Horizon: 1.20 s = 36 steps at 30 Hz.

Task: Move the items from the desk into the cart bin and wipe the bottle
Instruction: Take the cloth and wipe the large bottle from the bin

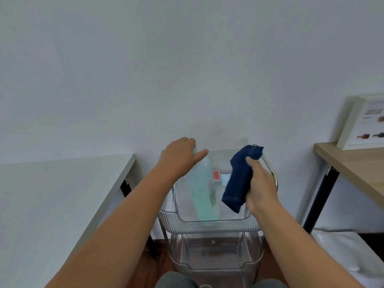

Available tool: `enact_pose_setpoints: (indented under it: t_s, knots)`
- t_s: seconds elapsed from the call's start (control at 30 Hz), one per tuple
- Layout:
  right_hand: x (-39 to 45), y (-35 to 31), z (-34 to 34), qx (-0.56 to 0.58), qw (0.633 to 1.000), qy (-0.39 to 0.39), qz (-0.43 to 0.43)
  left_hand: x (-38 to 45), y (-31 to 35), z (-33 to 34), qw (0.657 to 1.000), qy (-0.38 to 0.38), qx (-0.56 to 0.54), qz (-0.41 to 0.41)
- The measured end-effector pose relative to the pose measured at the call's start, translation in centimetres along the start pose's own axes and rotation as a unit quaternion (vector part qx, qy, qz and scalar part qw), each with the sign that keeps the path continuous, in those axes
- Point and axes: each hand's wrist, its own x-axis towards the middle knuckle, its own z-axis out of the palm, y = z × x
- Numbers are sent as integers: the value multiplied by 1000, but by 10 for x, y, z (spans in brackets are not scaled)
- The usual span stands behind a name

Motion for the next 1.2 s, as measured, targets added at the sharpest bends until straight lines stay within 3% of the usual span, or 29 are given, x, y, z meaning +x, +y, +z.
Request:
enact_pose_setpoints:
  t_s: [0.1, 0.47, 0.7, 0.97, 1.2]
  knots:
    - [-9, 20, 21, -37, 999, -36, 6, 4, 14, 5, 1000, -19, -17, 7]
    - [-5, 39, 37, -137, 990, -44, 1, -1, -13, 5, 974, -66, -214, 24]
    - [9, 30, 46, -299, 945, -56, -123, 7, -21, -7, 976, -96, -183, 67]
    - [40, 9, 58, -329, 940, -53, -72, 8, -21, -18, 981, -123, -135, 65]
    - [40, 12, 45, -270, 962, -25, -36, 3, 10, -8, 1000, 8, -12, 17]
